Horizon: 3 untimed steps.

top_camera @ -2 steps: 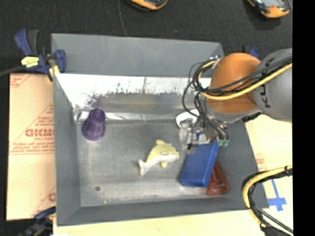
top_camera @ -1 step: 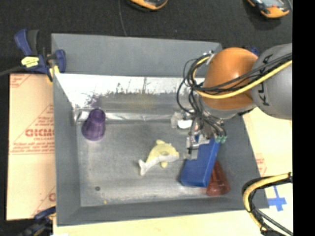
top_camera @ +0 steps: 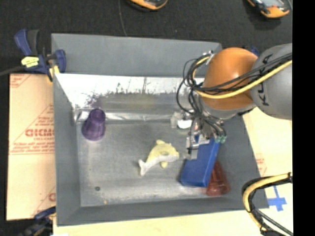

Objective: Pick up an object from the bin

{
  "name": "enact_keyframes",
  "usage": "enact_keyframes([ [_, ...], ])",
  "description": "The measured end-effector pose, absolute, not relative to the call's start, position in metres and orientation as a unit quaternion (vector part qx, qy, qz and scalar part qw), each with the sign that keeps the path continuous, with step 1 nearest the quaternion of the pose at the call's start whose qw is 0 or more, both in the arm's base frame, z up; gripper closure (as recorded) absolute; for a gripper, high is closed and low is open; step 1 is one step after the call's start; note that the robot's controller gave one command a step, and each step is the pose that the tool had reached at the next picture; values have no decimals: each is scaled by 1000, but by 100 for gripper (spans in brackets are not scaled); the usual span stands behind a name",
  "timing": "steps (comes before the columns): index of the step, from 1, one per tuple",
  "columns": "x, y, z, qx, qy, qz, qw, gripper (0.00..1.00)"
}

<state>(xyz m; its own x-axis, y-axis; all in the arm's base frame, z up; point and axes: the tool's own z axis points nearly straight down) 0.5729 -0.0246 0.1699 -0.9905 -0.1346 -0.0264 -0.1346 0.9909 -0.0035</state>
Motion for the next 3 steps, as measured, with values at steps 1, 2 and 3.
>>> enact_keyframes([
  [1, 561, 6, 116, -33, 999, 0, 17, 0],
  [2, 559, 34, 97, -103, 994, -3, 17, 0],
  [3, 554, 12, 81, -112, 994, -1, 16, 0],
])
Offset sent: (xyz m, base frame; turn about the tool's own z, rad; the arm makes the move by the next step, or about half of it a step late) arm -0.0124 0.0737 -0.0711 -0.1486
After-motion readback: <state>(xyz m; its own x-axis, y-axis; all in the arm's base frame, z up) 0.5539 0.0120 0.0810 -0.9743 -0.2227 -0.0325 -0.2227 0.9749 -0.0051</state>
